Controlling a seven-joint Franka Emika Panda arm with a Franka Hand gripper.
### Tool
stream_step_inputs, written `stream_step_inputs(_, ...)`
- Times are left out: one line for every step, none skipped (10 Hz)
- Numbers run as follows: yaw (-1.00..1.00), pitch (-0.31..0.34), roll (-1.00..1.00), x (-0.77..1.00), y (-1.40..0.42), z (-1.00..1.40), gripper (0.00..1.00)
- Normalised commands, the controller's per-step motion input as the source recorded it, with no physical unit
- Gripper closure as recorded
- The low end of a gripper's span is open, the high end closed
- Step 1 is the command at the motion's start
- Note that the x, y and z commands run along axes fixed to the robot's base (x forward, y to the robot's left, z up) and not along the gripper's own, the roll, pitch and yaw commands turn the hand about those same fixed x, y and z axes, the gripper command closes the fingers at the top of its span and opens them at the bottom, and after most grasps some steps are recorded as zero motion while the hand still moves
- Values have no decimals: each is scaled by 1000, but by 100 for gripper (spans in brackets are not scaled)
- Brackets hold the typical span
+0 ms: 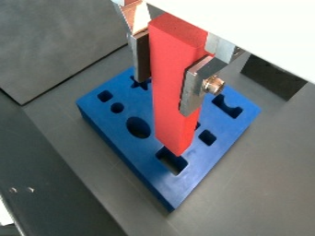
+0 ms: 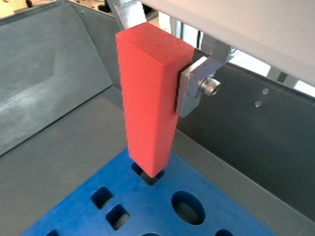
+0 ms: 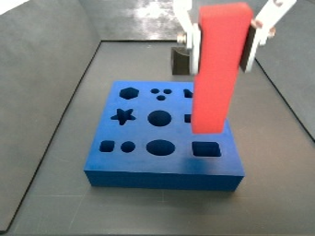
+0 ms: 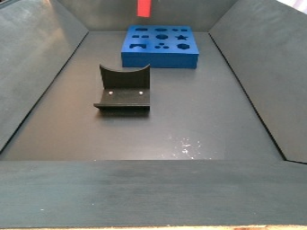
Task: Pick up the rectangle object. Move up. Place the rectangle object on the fixture. Regrasp the rectangle object. Move to above the board. Insert the rectangle object.
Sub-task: Insert the rectangle object.
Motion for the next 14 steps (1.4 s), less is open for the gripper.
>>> stream_step_inputs(9,0,0,117,-89,-277,100)
stream_step_inputs(29,0,0,94,-20,-274,100)
stream_step_inputs(51,0,0,106,0,-251,100)
stream_step_inputs(37,0,0,111,0,-231,100)
stream_step_inputs(63,0,0,140,0,-249,100)
stream_step_inputs(66,0,0,129,-17,-246,100)
stream_step_inputs(63,0,0,120,-74,-249,100)
stream_step_inputs(40,0,0,106,-29,-194,100)
stream_step_inputs(0,0,0,0,0,-37,100)
stream_step_inputs(0,0,0,0,0,-86,100)
stream_step_inputs(9,0,0,0,0,-97,100)
stream_step_inputs(0,0,0,0,0,-80,100)
stream_step_inputs(0,0,0,0,0,-69,100)
stream_step_inputs(0,0,0,0,0,-74,100)
